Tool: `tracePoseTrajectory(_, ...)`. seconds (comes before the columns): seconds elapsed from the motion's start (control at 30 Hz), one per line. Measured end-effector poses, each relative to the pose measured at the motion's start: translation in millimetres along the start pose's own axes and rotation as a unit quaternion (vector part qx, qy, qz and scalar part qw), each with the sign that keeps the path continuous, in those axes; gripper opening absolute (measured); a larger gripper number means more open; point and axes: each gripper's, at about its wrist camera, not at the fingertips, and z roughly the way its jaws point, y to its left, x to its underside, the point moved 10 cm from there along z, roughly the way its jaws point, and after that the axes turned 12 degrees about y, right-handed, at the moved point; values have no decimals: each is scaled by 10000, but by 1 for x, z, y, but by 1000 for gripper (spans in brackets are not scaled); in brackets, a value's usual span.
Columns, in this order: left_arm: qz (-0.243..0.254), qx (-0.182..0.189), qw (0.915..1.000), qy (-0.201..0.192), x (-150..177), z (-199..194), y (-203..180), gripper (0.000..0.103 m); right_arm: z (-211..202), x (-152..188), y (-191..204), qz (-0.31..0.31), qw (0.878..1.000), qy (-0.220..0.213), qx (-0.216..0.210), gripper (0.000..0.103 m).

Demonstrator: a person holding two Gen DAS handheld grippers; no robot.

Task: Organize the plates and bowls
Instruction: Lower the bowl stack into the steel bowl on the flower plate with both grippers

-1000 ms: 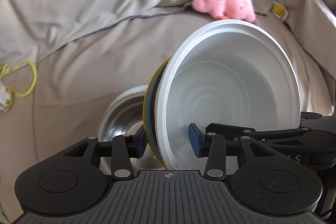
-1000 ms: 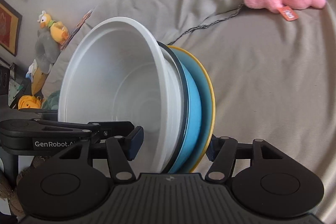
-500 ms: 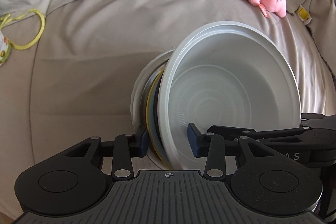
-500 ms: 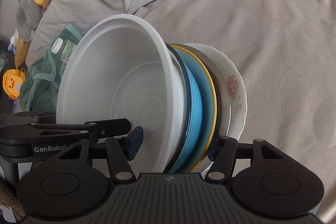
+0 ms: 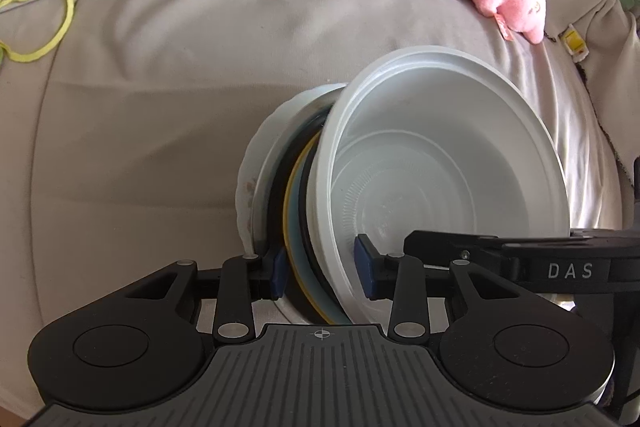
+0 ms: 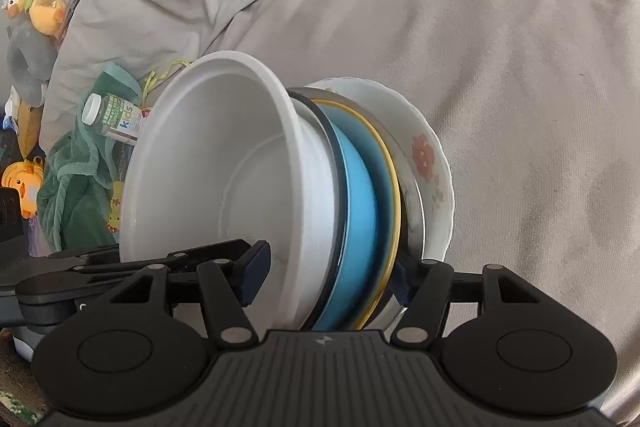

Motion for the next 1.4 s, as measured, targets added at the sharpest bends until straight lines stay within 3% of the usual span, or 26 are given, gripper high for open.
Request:
tracePoseTrajectory(0.27,-42,-71,10000,5,-3,0,2,29,-2,0,0,-27,9998,48,167,62)
tracePoseTrajectory(0.4,-115,-125,9999,19,-4,3,9,25,-5,-7,2,111,9999,-12,26,62)
tracePoseTrajectory(0.73,-86,-153,9998,8,-5,7,8,23,-17,1,4,-224,9996,105,154,63)
tracePoseTrajectory(0.8,-45,-153,9999,-56,-6,5,7,24,-30,1,7,-409,9989,-37,230,69)
tracePoseTrajectory(0.93,-17,-231,9997,-112,-8,-1,5,23,-53,-1,16,-761,9956,-373,393,68)
tracePoseTrajectory(1.07,-1,-231,9995,-219,-7,-13,3,22,-47,-4,12,-716,9951,-462,494,68)
tracePoseTrajectory(1.1,15,-191,9994,-271,-8,-18,2,17,-44,-5,10,-672,9952,-525,480,68)
tracePoseTrajectory(1.3,-33,-586,9971,-490,-9,-40,2,21,-20,-16,4,-508,9959,-751,67,64)
tracePoseTrajectory(1.4,-66,-489,9974,-520,-8,-45,4,21,-16,-12,8,-651,9948,-775,147,64)
